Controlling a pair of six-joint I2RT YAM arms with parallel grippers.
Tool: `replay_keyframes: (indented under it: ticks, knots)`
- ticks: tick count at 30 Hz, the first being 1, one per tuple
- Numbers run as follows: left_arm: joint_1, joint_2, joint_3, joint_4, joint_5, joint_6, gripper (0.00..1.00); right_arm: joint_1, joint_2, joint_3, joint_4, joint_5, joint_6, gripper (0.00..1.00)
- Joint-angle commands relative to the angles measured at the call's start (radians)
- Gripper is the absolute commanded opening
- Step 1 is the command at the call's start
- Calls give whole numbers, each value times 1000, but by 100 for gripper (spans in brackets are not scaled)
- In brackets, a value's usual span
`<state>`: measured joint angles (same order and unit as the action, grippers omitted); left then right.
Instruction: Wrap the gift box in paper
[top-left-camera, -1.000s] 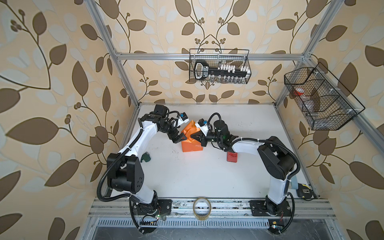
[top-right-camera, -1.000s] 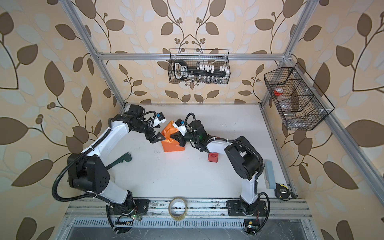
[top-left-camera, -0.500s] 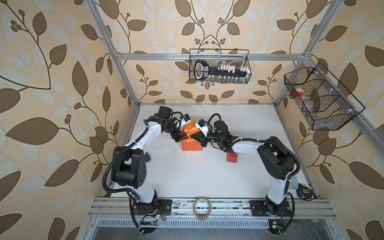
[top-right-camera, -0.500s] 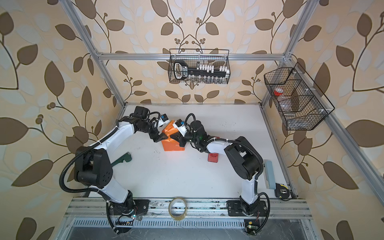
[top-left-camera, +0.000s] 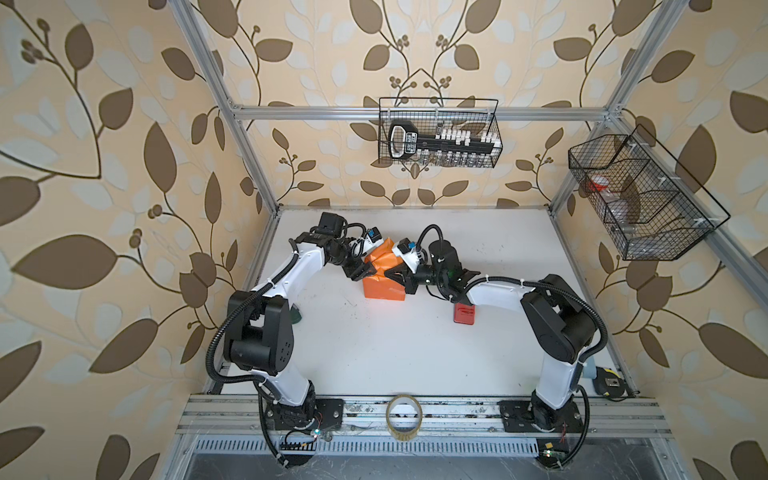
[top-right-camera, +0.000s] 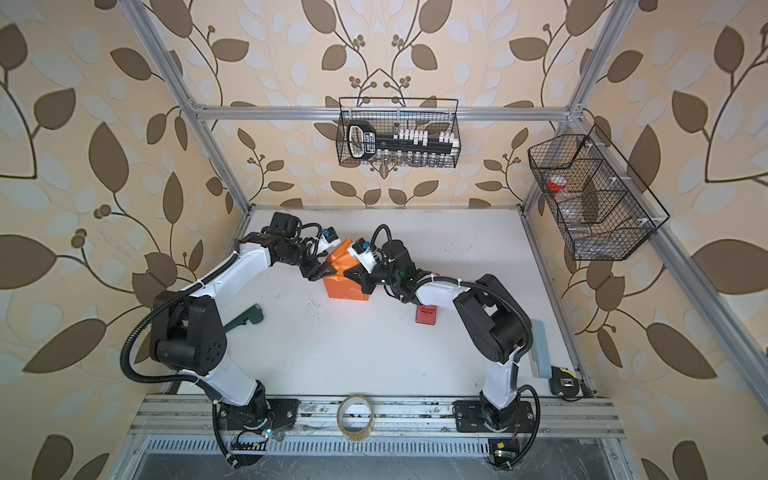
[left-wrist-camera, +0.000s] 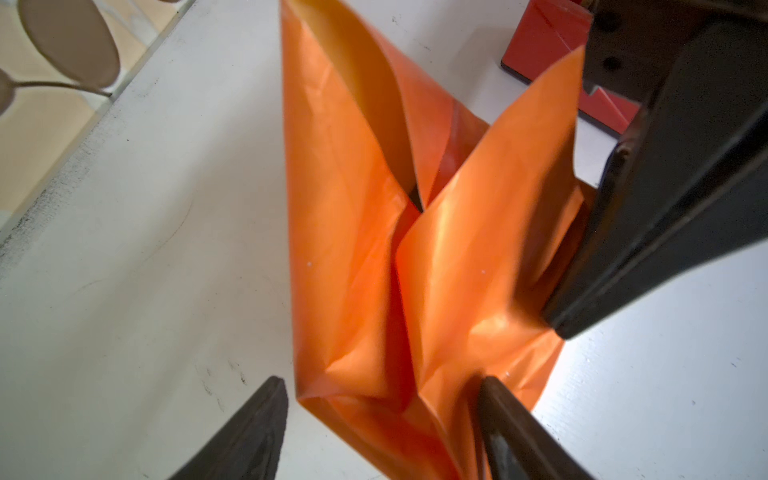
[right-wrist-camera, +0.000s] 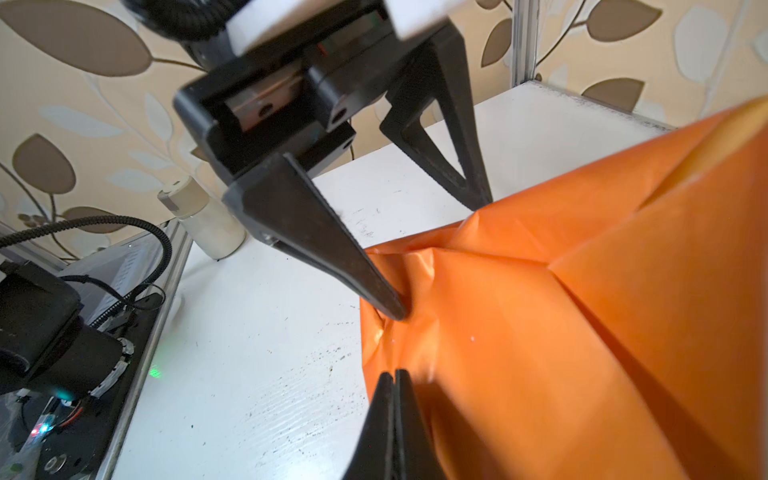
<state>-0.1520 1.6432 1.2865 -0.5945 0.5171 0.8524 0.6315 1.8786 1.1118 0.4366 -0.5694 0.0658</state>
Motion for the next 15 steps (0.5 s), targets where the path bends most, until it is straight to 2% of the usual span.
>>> replay_keyframes:
  ticks: [1, 9, 15]
  knots:
    - [-12, 27, -3, -44, -42, 22, 73, -7, 26, 62, -89, 35, 45, 5]
    - [-12, 24, -13, -34, -29, 23, 73, -23, 91, 104, -61, 53, 156, 3]
    - [-12, 18, 18, -62, 10, 38, 76, -41, 102, 41, -55, 41, 158, 2]
